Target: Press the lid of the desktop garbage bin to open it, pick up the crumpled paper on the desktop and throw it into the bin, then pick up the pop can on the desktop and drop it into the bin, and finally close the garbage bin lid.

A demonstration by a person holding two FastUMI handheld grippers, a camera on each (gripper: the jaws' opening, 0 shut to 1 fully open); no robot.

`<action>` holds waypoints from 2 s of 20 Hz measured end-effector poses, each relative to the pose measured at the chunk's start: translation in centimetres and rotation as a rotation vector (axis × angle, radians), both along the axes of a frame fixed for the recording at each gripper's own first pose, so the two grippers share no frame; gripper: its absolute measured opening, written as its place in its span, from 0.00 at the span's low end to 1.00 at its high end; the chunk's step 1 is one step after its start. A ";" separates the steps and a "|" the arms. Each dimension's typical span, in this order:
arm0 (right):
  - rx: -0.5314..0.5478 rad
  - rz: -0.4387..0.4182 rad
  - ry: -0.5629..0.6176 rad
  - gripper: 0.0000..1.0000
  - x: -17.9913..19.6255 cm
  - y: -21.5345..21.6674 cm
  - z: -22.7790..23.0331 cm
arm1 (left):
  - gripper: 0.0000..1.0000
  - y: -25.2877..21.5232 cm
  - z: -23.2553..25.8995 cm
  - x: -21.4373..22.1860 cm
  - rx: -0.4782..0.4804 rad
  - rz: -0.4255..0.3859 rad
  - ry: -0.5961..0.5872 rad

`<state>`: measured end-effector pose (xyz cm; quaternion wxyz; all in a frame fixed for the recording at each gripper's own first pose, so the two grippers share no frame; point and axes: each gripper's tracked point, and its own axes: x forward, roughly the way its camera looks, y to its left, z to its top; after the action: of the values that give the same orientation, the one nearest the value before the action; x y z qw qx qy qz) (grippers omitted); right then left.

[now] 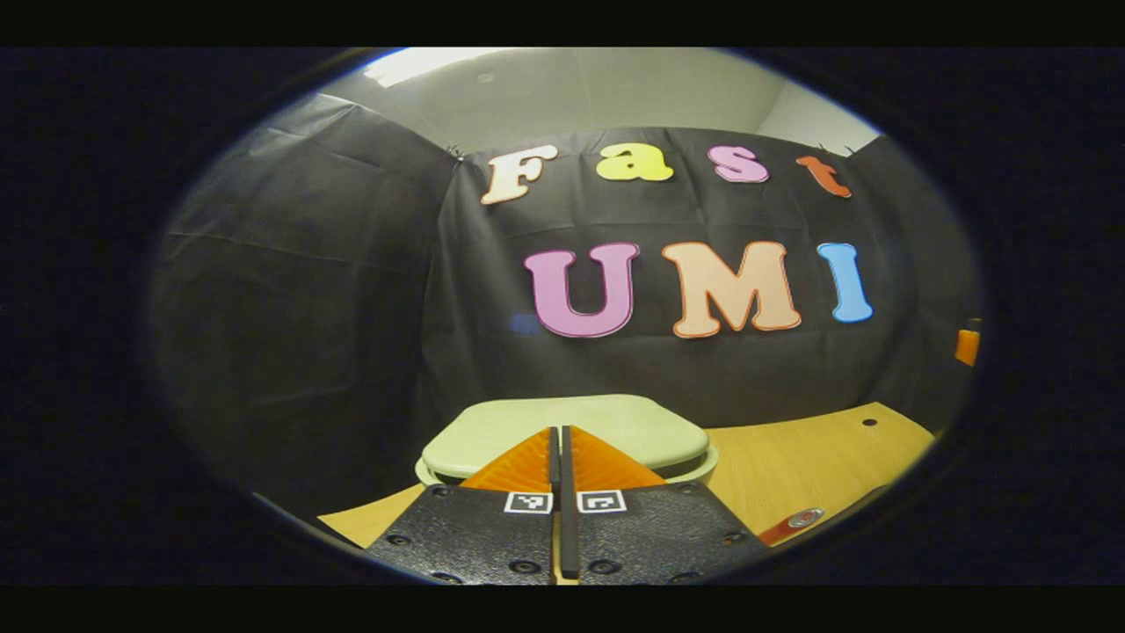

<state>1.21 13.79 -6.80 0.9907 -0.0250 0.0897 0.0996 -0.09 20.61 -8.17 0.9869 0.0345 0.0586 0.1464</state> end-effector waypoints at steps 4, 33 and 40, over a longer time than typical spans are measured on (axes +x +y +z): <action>-0.017 0.022 0.027 0.98 0.3 -0.9 -1.2 | 0.15 -1.8 3.5 -0.5 0.010 -0.025 -0.067; -0.345 0.228 0.795 1.00 -8.0 -5.6 -32.4 | 0.86 -4.5 10.8 -5.7 0.105 0.025 -0.163; -0.283 0.281 0.888 0.52 -9.8 -4.7 -33.7 | 0.87 -3.8 10.6 -6.1 0.111 0.034 -0.152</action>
<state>-8.61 9.13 -40.50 0.8204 -0.1267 0.5121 0.2204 -6.17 16.82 2.45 0.9825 0.0767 -0.0242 0.1682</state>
